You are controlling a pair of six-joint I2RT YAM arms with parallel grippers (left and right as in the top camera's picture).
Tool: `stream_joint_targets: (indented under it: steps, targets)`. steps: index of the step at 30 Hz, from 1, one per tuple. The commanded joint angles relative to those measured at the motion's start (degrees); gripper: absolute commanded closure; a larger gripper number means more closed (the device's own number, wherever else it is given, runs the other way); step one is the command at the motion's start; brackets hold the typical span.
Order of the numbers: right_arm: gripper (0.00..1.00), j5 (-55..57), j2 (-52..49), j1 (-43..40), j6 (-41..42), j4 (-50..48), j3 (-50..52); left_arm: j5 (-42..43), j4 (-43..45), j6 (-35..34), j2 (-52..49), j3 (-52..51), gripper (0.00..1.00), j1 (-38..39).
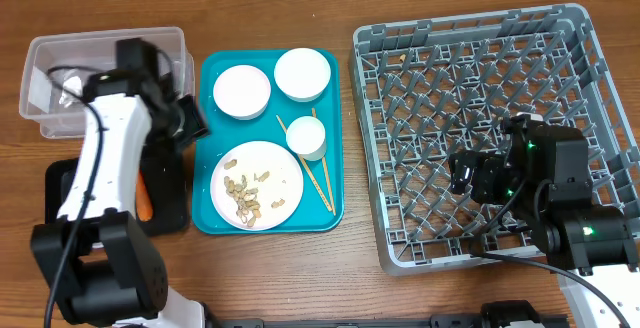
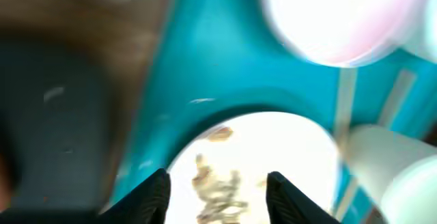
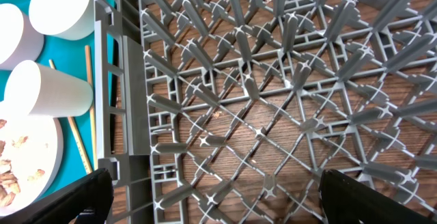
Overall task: Sort waste into correct bins and load items into the dishwasher
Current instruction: 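Grasp the white cup on the teal tray with the left gripper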
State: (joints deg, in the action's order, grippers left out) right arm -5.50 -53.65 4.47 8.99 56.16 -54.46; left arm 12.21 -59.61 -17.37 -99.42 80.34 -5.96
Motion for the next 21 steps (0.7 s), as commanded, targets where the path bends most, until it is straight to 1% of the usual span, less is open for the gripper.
stream_joint_targets:
  steps: [1, 4, 6, 14, 21]
  targets:
    - [0.00, 0.5, 0.2, -0.3, 0.0, -0.3, -1.5, 6.1, 4.5, 3.5, 1.3, 1.2, 0.47, 7.6]
    - [0.00, 0.5, 0.2, -0.3, 0.0, -0.3, -1.5, 5.2, 10.7, 3.4, 0.9, 1.2, 0.44, 15.9]
    - [0.00, 0.5, 0.2, -0.3, 0.0, -0.3, -1.5, 3.3, 11.6, 3.0, -0.1, 1.2, 0.45, 18.8]
    - [0.00, 0.5, 0.2, -0.3, 0.0, -0.3, -1.5, 2.2, 12.1, 1.9, -4.0, 1.2, 0.47, 22.1]
    - [0.00, 0.5, 0.2, -0.3, 0.0, -0.2, -1.5, 2.2, 12.2, 1.9, -9.1, 1.2, 0.55, 22.5]
